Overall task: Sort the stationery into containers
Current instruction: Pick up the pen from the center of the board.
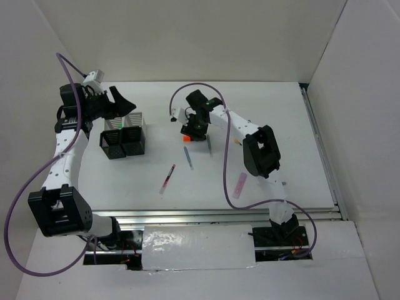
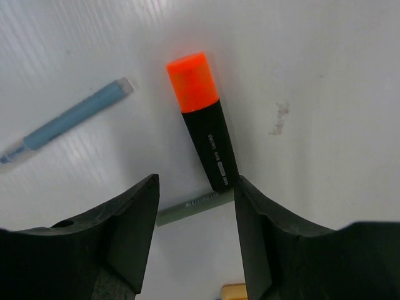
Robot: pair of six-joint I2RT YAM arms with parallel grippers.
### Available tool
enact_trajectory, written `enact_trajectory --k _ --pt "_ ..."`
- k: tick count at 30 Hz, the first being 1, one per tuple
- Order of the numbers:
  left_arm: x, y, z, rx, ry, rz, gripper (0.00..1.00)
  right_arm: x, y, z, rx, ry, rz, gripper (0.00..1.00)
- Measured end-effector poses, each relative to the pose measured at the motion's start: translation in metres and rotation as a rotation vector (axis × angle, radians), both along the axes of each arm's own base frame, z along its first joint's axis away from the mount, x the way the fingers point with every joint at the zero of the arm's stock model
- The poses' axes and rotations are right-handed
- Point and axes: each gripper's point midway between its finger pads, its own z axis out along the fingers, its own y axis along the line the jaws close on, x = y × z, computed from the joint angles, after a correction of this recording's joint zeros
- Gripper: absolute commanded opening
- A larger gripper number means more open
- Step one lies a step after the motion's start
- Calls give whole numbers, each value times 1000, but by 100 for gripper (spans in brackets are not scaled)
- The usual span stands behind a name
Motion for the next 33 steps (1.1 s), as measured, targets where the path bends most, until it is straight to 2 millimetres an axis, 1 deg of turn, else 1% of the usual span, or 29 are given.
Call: enact_trajectory --k 2,4,6,11,14,15,21,24,25,26,28,31,33 --pt "0 0 0 9 -6 -6 83 -1 -6 -16 -32 28 19 54" --pt "0 0 0 10 -6 -10 83 -2 -11 -27 -53 48 32 53" --pt "0 0 -1 10 -6 -11 83 -1 -13 -31 -61 56 41 53" --pt "1 0 -4 7 3 -11 83 6 -14 -36 -68 45 62 52" --pt "2 0 -7 6 11 -11 83 6 -15 -43 -78 51 75 48" --pt "2 0 -7 6 13 -11 83 6 -15 -45 -84 47 83 45" --pt "3 1 -9 5 19 -9 83 6 -15 -53 -94 53 108 37" --pt "3 1 -11 3 24 -8 83 6 -14 -53 -97 49 119 38" --pt "4 1 -11 3 25 -9 83 7 -14 -53 -100 47 120 39" --pt "4 1 -12 3 26 -9 83 7 -14 -53 -103 45 121 45" --pt "4 1 -13 2 29 -9 83 6 -13 -53 -105 42 121 47" --pt "4 1 -14 1 32 -9 83 8 -10 -53 -108 36 124 46" --pt "4 2 -14 1 32 -9 83 12 -6 -53 -105 25 126 40"
